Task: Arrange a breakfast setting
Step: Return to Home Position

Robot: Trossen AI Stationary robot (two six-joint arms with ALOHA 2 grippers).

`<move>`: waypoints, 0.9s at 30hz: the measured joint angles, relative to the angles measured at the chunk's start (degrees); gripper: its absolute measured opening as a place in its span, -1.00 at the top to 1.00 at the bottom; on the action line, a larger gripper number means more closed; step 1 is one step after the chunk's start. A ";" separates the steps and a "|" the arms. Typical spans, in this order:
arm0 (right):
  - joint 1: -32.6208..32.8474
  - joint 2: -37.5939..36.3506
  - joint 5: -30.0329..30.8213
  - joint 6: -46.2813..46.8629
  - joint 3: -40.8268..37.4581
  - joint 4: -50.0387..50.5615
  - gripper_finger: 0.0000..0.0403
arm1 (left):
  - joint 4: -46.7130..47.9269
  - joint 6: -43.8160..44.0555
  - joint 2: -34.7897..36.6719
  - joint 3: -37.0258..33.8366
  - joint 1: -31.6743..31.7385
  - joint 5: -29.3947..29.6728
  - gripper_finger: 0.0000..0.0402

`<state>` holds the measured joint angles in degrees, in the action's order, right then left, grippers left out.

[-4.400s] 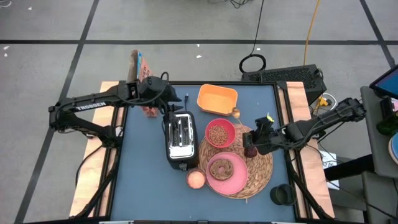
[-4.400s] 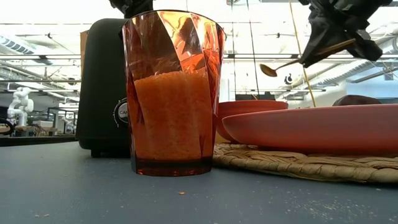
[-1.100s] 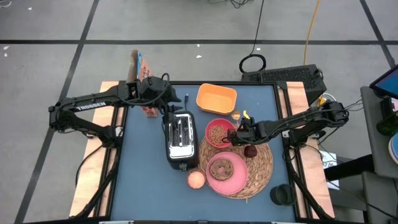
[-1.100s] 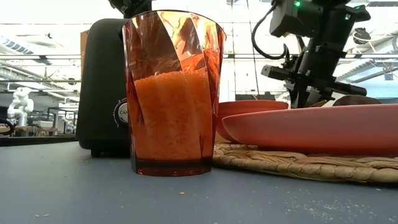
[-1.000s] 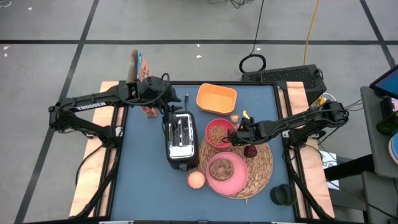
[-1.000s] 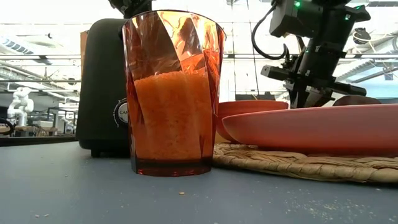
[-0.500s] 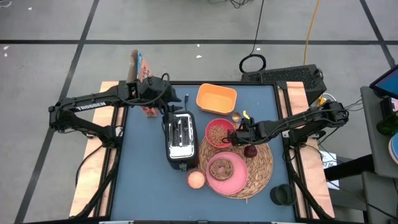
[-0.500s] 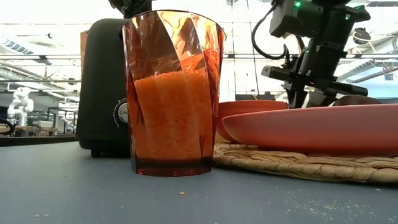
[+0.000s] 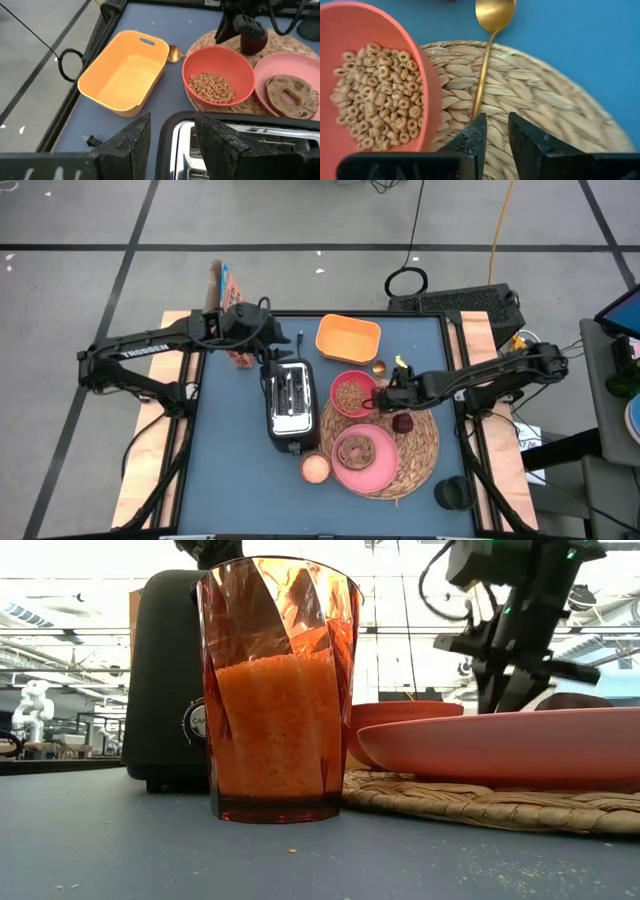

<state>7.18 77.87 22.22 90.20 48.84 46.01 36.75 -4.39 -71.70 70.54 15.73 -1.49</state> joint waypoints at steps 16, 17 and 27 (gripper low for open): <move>-0.04 -25.21 2.01 -26.54 0.02 4.42 0.81 | 10.58 1.83 20.16 0.00 0.00 0.02 0.21; -0.04 -26.90 2.18 -28.24 0.02 4.42 0.81 | 11.02 1.94 21.83 0.00 0.00 0.02 0.21; -0.04 -38.76 6.54 -39.95 0.02 4.45 0.81 | 4.24 7.52 42.45 -14.92 -1.00 0.02 0.21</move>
<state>7.14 39.11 28.75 50.25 48.86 50.46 40.99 3.14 -29.25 55.62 14.72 -1.47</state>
